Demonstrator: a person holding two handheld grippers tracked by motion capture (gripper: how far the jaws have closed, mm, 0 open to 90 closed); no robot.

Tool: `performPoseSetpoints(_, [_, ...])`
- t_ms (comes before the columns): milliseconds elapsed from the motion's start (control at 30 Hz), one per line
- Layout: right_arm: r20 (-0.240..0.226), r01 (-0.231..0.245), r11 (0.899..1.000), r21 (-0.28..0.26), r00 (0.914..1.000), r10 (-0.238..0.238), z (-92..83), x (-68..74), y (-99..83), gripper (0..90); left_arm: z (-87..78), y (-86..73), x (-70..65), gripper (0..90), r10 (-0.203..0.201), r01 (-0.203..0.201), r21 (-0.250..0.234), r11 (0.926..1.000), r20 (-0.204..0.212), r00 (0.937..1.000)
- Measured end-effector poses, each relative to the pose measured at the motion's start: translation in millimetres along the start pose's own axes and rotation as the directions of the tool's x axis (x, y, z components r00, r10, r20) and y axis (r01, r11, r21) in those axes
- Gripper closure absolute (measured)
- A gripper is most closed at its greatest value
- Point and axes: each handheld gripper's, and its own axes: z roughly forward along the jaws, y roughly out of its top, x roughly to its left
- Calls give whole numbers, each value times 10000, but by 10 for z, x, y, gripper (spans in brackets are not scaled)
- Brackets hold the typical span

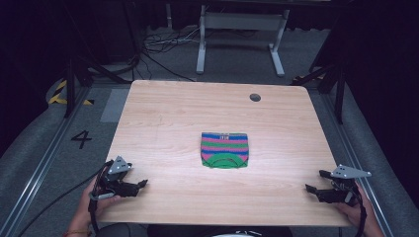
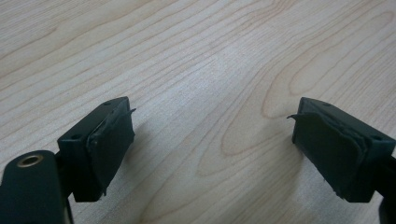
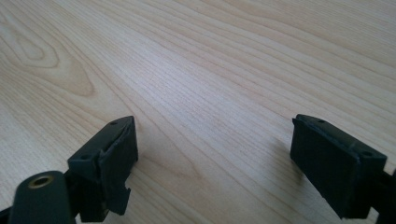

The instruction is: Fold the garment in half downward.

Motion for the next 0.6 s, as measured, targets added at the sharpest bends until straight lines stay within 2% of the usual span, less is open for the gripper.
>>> performPoseSetpoints(600, [11,1,10000,12,10000,-1,1,-1,0,147,10,7,-2,111,-94,94,41,9999,60,9999])
